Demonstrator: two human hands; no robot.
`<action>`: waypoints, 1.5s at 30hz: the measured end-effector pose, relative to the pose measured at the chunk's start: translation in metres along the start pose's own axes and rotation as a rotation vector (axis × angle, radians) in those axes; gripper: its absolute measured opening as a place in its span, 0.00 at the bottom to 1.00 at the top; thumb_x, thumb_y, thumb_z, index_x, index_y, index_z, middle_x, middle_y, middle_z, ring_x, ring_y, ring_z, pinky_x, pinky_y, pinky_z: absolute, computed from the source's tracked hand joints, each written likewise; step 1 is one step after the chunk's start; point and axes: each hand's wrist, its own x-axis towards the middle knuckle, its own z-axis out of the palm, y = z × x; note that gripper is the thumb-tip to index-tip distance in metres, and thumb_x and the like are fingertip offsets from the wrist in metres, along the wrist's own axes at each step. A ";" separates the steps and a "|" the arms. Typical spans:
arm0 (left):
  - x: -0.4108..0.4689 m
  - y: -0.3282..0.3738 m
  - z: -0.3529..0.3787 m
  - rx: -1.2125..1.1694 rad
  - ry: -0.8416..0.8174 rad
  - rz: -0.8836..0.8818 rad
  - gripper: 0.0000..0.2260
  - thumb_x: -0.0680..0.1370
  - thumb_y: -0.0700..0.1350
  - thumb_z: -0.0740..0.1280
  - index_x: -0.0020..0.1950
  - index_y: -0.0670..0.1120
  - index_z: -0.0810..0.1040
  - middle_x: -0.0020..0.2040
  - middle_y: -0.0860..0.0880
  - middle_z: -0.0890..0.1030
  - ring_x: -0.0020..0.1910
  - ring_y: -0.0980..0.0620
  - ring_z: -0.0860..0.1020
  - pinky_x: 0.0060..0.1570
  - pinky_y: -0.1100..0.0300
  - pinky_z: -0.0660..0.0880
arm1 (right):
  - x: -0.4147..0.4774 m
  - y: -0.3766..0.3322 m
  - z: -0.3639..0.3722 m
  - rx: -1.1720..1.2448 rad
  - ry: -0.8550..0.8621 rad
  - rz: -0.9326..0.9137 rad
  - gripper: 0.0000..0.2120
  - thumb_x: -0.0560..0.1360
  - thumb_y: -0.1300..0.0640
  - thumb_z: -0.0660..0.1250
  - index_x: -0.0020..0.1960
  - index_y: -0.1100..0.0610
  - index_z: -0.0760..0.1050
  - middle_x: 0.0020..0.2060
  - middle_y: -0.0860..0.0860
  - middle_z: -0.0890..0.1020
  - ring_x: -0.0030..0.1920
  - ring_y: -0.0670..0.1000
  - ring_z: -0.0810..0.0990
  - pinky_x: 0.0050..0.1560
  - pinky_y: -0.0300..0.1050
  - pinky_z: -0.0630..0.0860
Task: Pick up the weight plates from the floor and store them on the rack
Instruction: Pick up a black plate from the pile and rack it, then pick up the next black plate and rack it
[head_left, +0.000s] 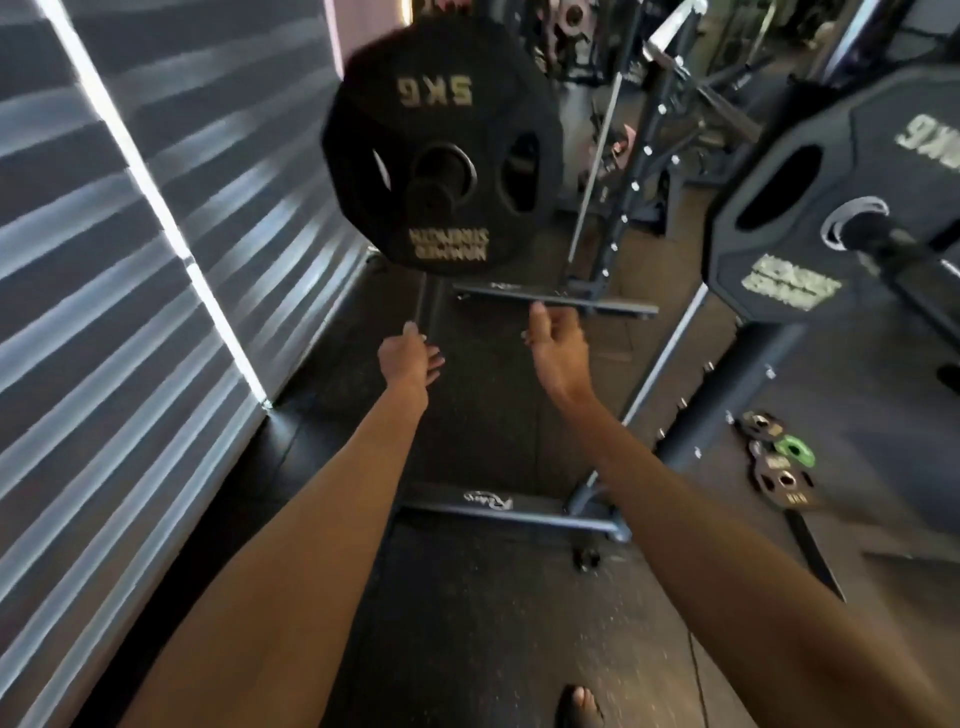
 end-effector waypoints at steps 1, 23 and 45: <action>-0.004 -0.025 0.004 0.067 -0.048 -0.061 0.13 0.83 0.50 0.57 0.48 0.43 0.75 0.40 0.45 0.79 0.36 0.48 0.79 0.39 0.56 0.75 | -0.009 0.022 -0.005 -0.070 -0.040 0.062 0.16 0.81 0.45 0.62 0.56 0.58 0.74 0.48 0.55 0.84 0.52 0.56 0.82 0.50 0.44 0.72; -0.290 -0.397 0.325 1.679 -1.149 0.111 0.10 0.80 0.49 0.59 0.41 0.48 0.71 0.44 0.42 0.86 0.40 0.44 0.85 0.39 0.56 0.79 | -0.178 0.387 -0.415 -0.385 -0.175 0.876 0.15 0.81 0.54 0.60 0.57 0.65 0.76 0.55 0.65 0.82 0.57 0.64 0.81 0.55 0.53 0.78; -0.266 -0.513 0.670 1.644 -1.139 -0.158 0.16 0.84 0.46 0.57 0.59 0.35 0.76 0.52 0.38 0.84 0.49 0.41 0.84 0.42 0.58 0.74 | 0.042 0.553 -0.667 -0.511 -0.343 0.923 0.16 0.82 0.54 0.59 0.60 0.66 0.75 0.58 0.64 0.80 0.61 0.64 0.78 0.56 0.50 0.74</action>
